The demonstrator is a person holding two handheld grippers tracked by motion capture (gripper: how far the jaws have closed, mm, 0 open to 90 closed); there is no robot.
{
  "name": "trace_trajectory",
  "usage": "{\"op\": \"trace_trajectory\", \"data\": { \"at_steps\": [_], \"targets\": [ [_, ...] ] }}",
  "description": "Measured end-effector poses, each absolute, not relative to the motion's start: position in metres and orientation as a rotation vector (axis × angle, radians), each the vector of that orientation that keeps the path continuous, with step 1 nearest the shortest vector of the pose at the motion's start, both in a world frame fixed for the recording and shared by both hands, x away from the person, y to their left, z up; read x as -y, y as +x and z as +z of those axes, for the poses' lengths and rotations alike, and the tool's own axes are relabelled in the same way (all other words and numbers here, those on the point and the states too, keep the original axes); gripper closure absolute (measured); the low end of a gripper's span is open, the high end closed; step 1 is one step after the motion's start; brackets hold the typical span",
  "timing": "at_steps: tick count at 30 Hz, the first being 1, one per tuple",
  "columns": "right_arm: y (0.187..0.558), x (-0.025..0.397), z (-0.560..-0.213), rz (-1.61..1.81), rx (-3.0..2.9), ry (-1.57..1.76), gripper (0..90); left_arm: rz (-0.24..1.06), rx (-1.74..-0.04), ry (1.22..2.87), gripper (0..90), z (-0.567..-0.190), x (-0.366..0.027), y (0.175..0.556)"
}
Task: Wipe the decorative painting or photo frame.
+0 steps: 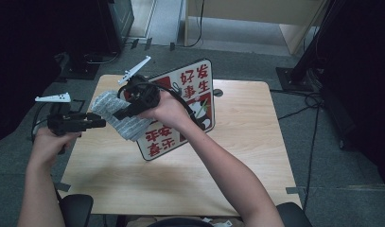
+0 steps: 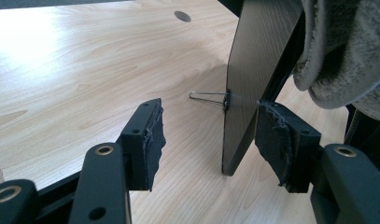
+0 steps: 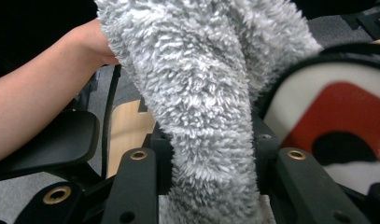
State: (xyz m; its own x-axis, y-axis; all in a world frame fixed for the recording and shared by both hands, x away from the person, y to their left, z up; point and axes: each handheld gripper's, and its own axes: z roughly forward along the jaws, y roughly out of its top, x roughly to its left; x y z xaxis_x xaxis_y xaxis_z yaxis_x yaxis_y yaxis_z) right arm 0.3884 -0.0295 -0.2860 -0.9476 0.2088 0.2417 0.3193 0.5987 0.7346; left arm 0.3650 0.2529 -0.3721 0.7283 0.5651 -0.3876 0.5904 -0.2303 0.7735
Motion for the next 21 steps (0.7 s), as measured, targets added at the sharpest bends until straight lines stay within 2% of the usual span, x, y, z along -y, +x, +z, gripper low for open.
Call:
{"op": "trace_trajectory", "data": {
  "at_steps": [11, 21],
  "targets": [
    [0.387, 0.037, -0.293, -1.274, 2.664, -0.528, 68.4, -0.023, -0.868, 1.907, 40.7, -0.371, -0.249, 0.364],
    [0.386, 0.040, -0.301, -1.270, 2.643, -0.551, 68.6, -0.017, -0.849, 1.908, 39.9, -0.371, -0.248, 0.363]
  ]
}}
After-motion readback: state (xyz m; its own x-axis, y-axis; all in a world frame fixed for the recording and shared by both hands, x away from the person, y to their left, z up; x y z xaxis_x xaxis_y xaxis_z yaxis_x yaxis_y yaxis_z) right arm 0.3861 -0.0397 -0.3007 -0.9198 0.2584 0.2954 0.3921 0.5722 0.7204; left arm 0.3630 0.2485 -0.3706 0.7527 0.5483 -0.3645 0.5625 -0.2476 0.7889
